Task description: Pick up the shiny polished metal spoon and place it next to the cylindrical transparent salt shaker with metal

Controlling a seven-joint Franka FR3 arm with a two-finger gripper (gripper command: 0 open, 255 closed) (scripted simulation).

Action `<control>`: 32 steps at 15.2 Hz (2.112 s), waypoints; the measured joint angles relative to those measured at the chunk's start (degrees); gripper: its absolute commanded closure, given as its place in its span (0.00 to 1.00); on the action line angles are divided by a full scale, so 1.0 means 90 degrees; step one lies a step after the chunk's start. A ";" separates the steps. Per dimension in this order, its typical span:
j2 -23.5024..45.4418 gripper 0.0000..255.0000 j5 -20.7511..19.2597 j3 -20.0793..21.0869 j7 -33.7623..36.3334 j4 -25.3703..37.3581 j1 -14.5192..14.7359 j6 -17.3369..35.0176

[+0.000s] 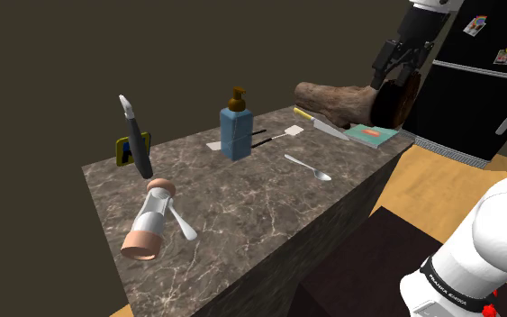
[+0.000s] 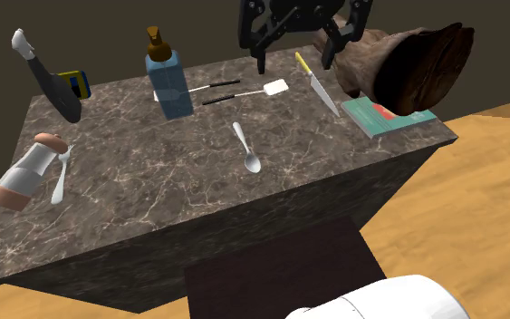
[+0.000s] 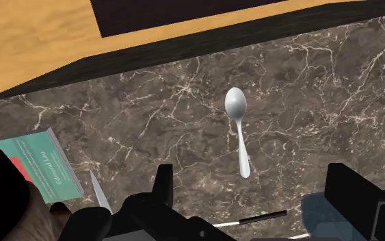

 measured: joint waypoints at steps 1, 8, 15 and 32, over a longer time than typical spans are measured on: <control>0.0000 0.00 0.0000 0.0000 0.0000 0.0000 0.0000 0.0000; 0.0267 0.00 0.0124 -0.0074 0.0059 -0.1069 0.0061 0.1466; 0.0986 0.00 0.0318 -0.0139 0.0095 -0.1963 0.0194 0.3249; 0.3840 0.00 0.1135 -0.0414 -0.0372 -0.2329 0.0716 0.6740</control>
